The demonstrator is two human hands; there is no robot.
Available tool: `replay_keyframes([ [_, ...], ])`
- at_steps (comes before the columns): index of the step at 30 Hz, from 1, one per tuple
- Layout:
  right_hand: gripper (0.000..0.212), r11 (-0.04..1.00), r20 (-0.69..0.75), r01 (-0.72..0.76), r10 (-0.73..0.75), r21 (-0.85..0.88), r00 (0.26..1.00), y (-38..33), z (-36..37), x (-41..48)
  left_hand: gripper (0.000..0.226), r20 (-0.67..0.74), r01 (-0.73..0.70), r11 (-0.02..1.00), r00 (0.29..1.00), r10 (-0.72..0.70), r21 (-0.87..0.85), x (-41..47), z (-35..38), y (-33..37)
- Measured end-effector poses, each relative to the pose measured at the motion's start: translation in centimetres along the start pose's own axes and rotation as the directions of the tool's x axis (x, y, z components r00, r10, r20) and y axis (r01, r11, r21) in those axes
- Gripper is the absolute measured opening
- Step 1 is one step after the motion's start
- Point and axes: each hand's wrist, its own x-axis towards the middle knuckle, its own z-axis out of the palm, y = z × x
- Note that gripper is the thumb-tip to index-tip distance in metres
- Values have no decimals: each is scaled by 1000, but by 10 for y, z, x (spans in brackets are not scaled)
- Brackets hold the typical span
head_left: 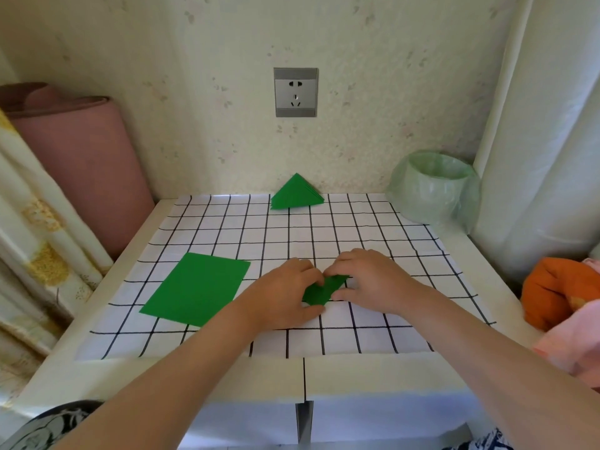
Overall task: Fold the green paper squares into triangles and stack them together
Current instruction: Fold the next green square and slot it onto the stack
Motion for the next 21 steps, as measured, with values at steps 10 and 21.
replay_keyframes([
  [10,9,979,-164,-9,44,205,985,-7,5,0,21,-114,9,998,993,-17,-67,-7,-12,-2],
  [21,28,940,37,-133,128,313,991,-17,-2,1,45,122,133,989,985,-125,-61,-13,-17,-13],
])
